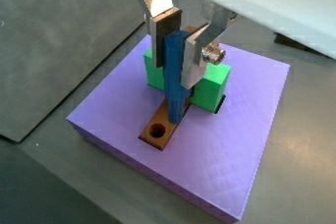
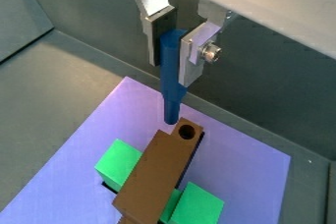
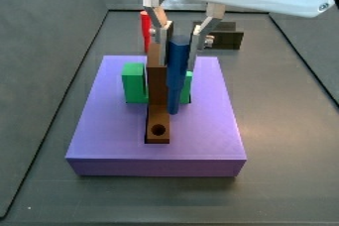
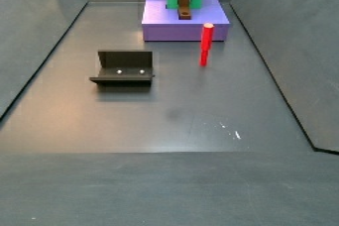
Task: Pick up the blue object. Move up. Move to above the board. Insert the blue object.
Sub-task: Insert the blue object.
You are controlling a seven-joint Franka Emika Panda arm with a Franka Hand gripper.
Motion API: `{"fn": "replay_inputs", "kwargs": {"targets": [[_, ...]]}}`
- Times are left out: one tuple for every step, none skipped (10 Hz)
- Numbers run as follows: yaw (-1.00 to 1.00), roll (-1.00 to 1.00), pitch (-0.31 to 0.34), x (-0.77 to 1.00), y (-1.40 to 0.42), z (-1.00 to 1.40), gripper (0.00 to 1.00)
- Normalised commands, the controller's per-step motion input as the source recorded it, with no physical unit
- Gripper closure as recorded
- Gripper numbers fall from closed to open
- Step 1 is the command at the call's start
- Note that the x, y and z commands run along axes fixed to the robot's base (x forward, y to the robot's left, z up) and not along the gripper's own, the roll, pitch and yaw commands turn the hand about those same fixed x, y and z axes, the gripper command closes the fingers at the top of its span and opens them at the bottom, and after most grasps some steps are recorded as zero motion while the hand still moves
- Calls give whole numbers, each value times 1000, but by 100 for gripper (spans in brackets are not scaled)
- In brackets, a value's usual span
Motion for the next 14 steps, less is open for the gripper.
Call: {"fn": "replay_inputs", "kwargs": {"targets": [[-174, 0, 206, 11, -9, -69, 100], [-117, 40, 149, 0, -60, -106, 100], [-89, 47, 70, -100, -74, -243, 100], [-49, 0, 3, -31, -89, -291, 100], [-46, 19, 26, -37, -149, -260, 100], [-71, 27, 34, -46, -114, -223, 100], [-129, 29, 21, -60, -74, -254, 100], [-126, 20, 24, -80, -46, -234, 100], [-111, 0, 9, -57, -51, -211, 100], [-100, 0, 0, -60, -69, -194, 100], [-94, 0, 0, 0, -63, -189, 100], [-54, 11, 29, 143, 0, -277, 100], [0, 79, 106, 291, 26, -309, 100], [0, 120, 133, 280, 77, -300, 100]]}}
